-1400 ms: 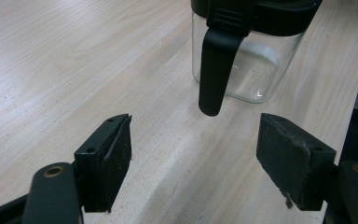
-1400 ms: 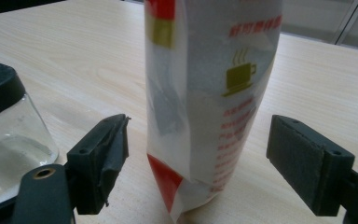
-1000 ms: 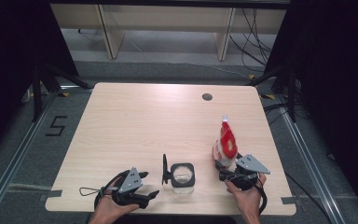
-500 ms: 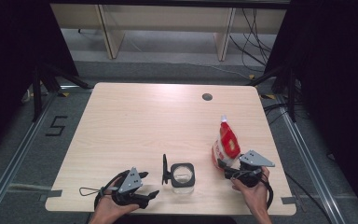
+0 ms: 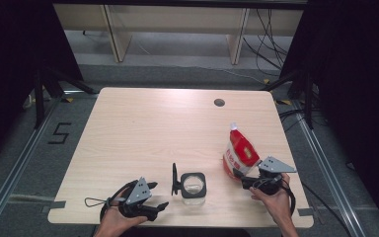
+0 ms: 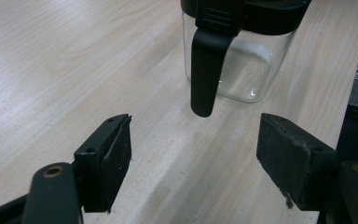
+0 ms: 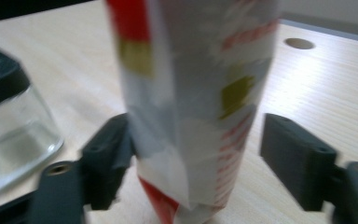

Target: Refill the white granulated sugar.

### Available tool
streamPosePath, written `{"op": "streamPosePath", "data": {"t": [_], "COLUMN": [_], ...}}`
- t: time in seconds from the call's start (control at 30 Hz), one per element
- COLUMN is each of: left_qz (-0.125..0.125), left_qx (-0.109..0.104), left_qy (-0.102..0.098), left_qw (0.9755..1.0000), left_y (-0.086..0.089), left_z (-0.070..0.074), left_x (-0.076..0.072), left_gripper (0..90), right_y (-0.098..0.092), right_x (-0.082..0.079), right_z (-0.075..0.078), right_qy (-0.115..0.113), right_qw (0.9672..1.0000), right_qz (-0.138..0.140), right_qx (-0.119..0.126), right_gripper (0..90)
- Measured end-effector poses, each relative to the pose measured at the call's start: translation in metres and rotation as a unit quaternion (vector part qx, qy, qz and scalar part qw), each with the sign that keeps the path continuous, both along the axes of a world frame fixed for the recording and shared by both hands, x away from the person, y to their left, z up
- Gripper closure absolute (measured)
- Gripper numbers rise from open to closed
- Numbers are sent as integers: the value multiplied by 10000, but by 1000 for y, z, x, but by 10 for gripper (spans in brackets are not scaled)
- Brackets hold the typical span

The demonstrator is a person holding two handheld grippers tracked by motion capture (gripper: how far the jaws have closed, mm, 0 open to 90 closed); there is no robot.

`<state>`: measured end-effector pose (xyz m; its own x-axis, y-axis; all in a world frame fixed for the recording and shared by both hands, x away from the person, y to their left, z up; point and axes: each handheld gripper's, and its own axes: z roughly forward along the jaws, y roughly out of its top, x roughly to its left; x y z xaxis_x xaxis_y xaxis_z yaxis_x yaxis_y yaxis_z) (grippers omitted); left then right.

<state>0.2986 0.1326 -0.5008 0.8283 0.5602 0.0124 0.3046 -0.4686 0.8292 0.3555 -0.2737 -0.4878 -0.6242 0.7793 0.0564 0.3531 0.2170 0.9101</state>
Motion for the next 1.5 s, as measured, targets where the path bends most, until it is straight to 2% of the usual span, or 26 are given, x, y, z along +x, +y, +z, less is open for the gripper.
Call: {"op": "streamPosePath", "data": {"t": [0.03,0.13,0.23,0.27,0.33,0.43,0.5,0.57,0.6,0.7,0.73,0.77,0.8,0.87,0.9,0.93,1.0,1.03,1.1,1.13,1.17,1.2,1.3,1.43,1.47,1.5], "left_qz": [-67,-56,-61,-52,-57,-101,-46,-75,-55,-60,-140,-154,-160,-177,-177,-59,-89,-89,-97,-164,-171,-159,-167,-137,-173,-173], "left_qx": [130,166,170,261,172,117,70,149,101,127,226,246,345,369,369,72,129,129,147,242,272,278,228,224,247,247], "left_qy": [25,25,27,-22,15,-58,2,-41,-32,0,-31,-5,-27,-39,-39,-27,-46,-46,-52,-44,-47,-44,-60,-75,-42,-42], "left_qw": [9999,9998,9998,9996,9998,9999,10000,9999,9999,9999,9996,9996,9993,9992,9992,10000,9999,9999,9998,9996,9995,9995,9996,9996,9995,9995], "left_y": [1,1,1,1,1,0,-1,0,-1,-2,-1,-2,-1,-1,-1,-5,-4,-4,-5,-3,-3,-4,-4,-4,-3,-3], "left_z": [1,1,1,2,1,1,0,1,-1,0,0,0,1,1,1,-2,-2,-2,-2,-1,-1,0,-1,-1,0,0], "left_x": [1,0,0,1,0,1,0,0,0,-1,0,0,0,0,0,-2,-2,-2,-2,-1,-1,-1,-1,-2,-1,-1], "left_gripper": [258,257,258,258,258,258,258,258,258,258,257,258,258,258,258,258,258,258,257,258,258,258,258,258,258,258], "right_y": [0,1,4,6,10,13,14,13,13,13,16,19,19,23,23,25,27,26,27,25,25,27,27,30,28,28], "right_x": [0,-2,-6,-8,-8,-8,-8,-5,-2,-1,0,-1,2,3,3,4,5,6,5,9,9,8,11,10,14,14], "right_z": [0,-1,-1,-1,-1,-6,-8,-9,-10,-11,-12,-13,-14,-16,-16,-18,-18,-18,-19,-20,-20,-21,-22,-22,-25,-25], "right_qy": [-119,-250,-386,-458,-599,-452,-440,-505,-628,-654,-648,-634,-757,-648,-648,-698,-733,-787,-805,-952,-952,-708,-875,-713,-939,-939], "right_qw": [9998,9988,9985,9981,9975,9978,9971,9960,9955,9960,9959,9958,9954,9960,9960,9950,9943,9944,9933,9927,9927,9937,9930,9940,9927,9927], "right_qz": [-134,-343,-350,-392,-386,-460,-552,-664,-629,-547,-602,-615,-580,-582,-582,-620,-664,-644,-750,-723,-723,-762,-721,-712,-694,-694], "right_qx": [-13,231,188,81,43,152,294,309,326,257,177,246,116,214,214,348,395,282,364,169,169,404,340,433,315,315], "right_gripper": [193,163,174,178,178,178,167,163,162,164,170,172,173,187,187,195,204,207,207,209,209,209,221,227,227,227]}}
